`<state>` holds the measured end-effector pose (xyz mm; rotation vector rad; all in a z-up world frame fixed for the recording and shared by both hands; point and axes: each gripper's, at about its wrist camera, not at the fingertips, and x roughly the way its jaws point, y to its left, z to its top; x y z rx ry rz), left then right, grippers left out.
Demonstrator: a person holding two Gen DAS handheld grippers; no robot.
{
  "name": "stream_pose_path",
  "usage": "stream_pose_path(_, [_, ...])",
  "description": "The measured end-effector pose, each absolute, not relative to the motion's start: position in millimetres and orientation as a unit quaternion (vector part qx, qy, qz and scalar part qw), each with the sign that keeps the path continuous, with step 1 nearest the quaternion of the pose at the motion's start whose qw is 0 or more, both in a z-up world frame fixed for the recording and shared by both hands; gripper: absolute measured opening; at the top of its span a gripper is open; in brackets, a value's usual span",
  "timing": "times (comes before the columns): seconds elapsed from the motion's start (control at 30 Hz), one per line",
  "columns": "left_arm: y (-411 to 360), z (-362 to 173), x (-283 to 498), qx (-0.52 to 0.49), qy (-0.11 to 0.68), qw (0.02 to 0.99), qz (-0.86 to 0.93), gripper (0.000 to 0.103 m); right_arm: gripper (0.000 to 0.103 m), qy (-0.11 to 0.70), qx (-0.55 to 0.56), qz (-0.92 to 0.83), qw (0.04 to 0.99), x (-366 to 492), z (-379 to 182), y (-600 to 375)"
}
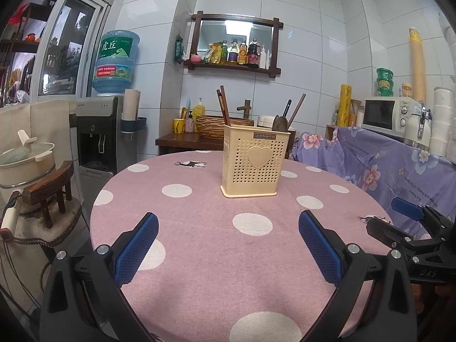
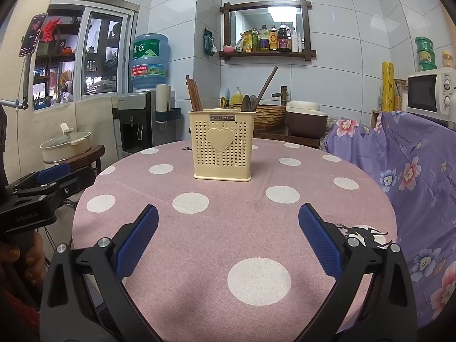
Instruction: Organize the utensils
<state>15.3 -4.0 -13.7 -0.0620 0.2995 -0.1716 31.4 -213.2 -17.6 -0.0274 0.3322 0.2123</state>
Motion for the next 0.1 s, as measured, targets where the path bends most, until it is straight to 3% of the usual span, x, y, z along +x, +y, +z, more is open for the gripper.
stream_pose_path(0.1, [-4.6, -14.3, 16.2, -0.030, 0.152, 0.984, -0.083, 0.098, 0.097, 0.166, -0.013, 0.106, 0.980, 31.2, -18.0, -213.1])
